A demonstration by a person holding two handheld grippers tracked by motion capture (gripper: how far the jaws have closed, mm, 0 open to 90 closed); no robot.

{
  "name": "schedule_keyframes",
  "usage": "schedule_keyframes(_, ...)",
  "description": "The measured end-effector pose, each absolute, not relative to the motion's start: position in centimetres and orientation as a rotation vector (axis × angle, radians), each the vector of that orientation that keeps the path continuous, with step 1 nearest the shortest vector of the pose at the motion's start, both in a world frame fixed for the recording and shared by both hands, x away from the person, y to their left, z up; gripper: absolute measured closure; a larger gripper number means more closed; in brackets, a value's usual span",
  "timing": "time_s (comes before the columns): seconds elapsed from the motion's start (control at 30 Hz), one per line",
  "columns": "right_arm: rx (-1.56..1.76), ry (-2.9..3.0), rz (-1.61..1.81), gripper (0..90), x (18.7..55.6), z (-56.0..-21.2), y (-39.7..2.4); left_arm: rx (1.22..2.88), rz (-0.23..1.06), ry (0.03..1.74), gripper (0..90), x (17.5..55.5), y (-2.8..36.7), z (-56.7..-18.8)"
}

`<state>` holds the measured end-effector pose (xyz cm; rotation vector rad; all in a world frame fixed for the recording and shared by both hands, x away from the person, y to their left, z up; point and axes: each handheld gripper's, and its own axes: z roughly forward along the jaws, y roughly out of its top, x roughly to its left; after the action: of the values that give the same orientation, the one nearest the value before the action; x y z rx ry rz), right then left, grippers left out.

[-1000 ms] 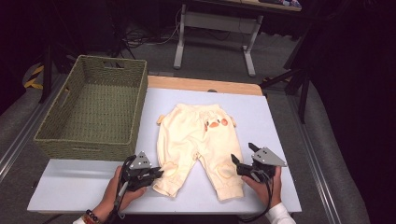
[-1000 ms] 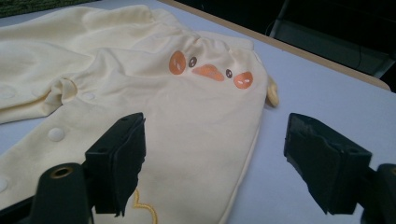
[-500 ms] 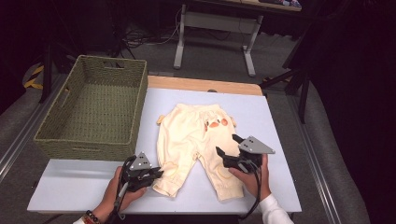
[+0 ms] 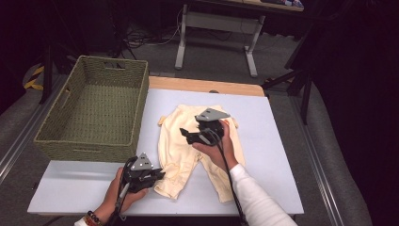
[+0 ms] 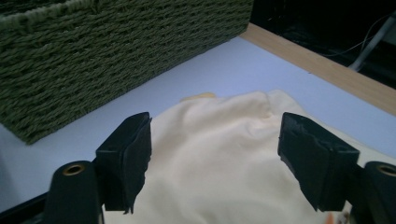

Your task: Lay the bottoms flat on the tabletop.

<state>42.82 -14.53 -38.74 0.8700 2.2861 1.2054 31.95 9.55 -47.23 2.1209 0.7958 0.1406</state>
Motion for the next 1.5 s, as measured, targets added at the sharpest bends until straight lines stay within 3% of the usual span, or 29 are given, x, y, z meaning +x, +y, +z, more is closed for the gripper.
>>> schedule_keyframes(0.37, 0.951, 2.442, 1.102, 35.0, 48.6, -42.2, -7.8, 2.117, 0.14, 0.796, 80.6, 31.9, 9.6, -47.3)
schedule_keyframes(0.43, 0.983, 2.417, 1.092, 39.2, 49.1, -42.7, -7.1, 2.12, 0.136, 0.797, 80.6, 31.9, 9.6, -47.2)
schedule_keyframes(0.87, 0.958, 2.452, 0.86, 44.4, 51.2, -45.8, -4.1, 2.126, 0.137, 0.787, 80.6, 32.0, 9.6, -47.2)
schedule_keyframes(0.93, 0.964, 2.449, 0.853, 58.9, 51.4, -45.7, -4.2, 2.128, 0.139, 0.783, 80.7, 31.9, 9.7, -47.2)
schedule_keyframes(0.97, 0.964, 2.449, 0.853, 58.9, 51.4, -45.7, -4.2, 2.128, 0.139, 0.783, 80.7, 31.9, 9.7, -47.2)
schedule_keyframes(1.03, 0.955, 2.424, 0.802, 75.3, 51.4, -45.6, -4.3, 2.124, 0.143, 0.784, 80.8, 31.9, 9.7, -47.2)
schedule_keyframes(1.17, 0.952, 2.424, 0.813, 82.7, 51.6, -45.2, -4.7, 2.115, 0.138, 0.785, 80.9, 31.8, 9.8, -47.2)
schedule_keyframes(1.5, 0.879, 2.391, 0.929, 84.2, 51.1, -41.8, -5.4, 2.044, 0.184, 0.775, 81.3, 30.9, 11.1, -46.2)
